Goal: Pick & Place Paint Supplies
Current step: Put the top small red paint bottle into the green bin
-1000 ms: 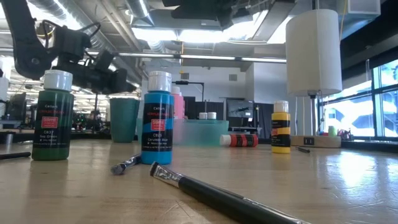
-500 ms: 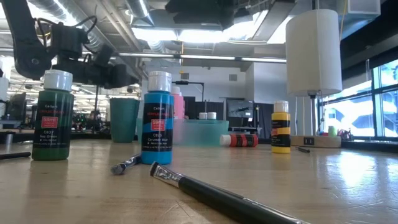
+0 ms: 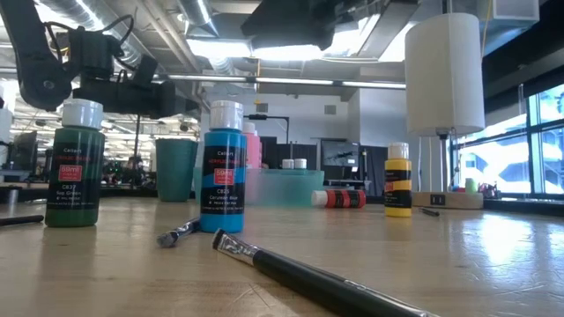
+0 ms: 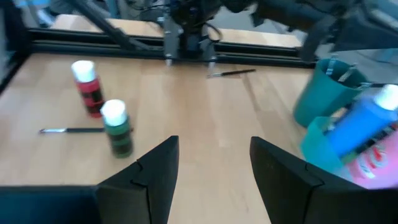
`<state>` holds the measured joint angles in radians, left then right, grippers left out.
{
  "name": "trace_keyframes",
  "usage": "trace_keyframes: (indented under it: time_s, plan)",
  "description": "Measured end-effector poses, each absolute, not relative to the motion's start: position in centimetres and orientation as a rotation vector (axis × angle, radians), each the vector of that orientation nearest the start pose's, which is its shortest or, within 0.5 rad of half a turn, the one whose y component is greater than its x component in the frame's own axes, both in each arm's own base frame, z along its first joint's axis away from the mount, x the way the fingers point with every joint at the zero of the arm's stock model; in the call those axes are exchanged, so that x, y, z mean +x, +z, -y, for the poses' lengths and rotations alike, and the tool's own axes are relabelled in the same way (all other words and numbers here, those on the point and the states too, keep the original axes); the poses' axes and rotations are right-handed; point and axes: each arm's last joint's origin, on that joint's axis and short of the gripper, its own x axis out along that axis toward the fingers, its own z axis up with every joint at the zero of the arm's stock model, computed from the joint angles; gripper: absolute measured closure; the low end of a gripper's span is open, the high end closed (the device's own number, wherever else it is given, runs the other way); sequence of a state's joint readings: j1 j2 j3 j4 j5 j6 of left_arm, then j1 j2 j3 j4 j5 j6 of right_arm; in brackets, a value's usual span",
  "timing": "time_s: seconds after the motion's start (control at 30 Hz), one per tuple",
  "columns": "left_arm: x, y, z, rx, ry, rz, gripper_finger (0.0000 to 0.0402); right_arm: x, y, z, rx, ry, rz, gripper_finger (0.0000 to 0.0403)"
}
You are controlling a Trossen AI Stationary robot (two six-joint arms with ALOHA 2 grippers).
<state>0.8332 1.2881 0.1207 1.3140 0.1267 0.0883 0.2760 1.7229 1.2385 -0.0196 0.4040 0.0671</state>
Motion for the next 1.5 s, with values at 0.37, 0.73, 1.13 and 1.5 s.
trace_keyframes:
  time_s: [0.37, 0.73, 1.13, 1.5]
  plan:
    - [13.3, 16.9, -14.0, 0.112, 0.701, 0.117, 0.037, 37.6, 25.7, -9.5, -0.082, -0.057, -0.487, 0.0154]
    - [13.4, 18.5, -13.1, 0.0, 0.407, 0.303, 0.0375, 36.2, 24.6, -7.1, -0.154, -0.144, -0.722, 0.0058]
    - [13.3, 19.5, -12.5, -0.088, 0.262, 0.385, 0.0382, 31.7, 25.9, -0.7, 0.059, -0.298, -1.047, 0.0057]
    - [13.7, 19.5, -12.1, -0.095, 0.233, 0.382, 0.0382, 30.0, 25.7, 7.5, 0.229, -0.275, -1.14, 0.0057]
